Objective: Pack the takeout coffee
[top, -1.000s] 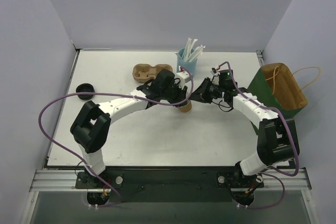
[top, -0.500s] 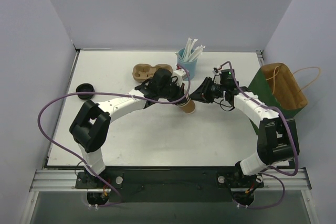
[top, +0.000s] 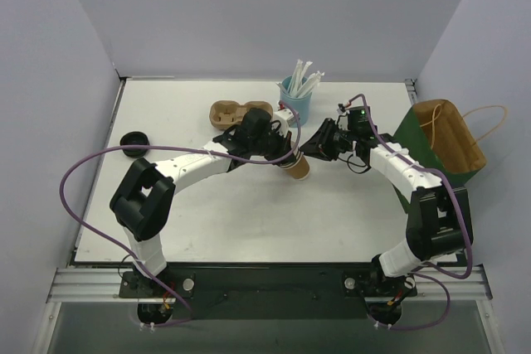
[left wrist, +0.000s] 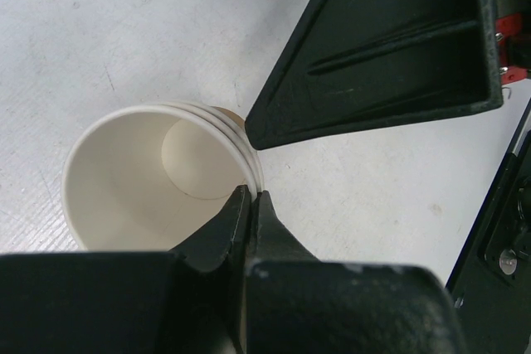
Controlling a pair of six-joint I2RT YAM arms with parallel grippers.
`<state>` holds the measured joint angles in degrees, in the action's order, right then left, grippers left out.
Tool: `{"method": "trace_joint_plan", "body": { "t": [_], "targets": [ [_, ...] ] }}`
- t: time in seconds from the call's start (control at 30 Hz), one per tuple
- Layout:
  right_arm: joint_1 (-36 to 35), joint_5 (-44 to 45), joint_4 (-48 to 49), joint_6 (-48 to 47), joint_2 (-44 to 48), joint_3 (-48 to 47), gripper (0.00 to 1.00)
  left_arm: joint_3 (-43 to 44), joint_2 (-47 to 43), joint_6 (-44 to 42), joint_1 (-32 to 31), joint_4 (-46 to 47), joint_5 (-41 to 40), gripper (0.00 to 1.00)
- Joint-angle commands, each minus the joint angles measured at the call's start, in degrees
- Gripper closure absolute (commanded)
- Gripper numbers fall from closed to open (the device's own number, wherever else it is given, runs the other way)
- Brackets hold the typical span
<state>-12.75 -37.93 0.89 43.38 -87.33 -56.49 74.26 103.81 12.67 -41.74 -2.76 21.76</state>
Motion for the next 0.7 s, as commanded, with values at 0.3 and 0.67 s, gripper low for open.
{"method": "trace_joint_plan", "body": {
  "t": [0.3, 0.67],
  "targets": [
    [-1.2, 1.2, -1.3, -0.2, -1.9, -1.5, 0.76, -0.6, -1.9, 0.5, 0.1, 4.1, 2.1, 1.0],
    [-1.9, 2.1, 0.3, -0.7, -2.8, -0.9, 0.75, -1.0, -1.7, 0.6, 0.0, 4.4, 2.1, 1.0]
  ]
}}
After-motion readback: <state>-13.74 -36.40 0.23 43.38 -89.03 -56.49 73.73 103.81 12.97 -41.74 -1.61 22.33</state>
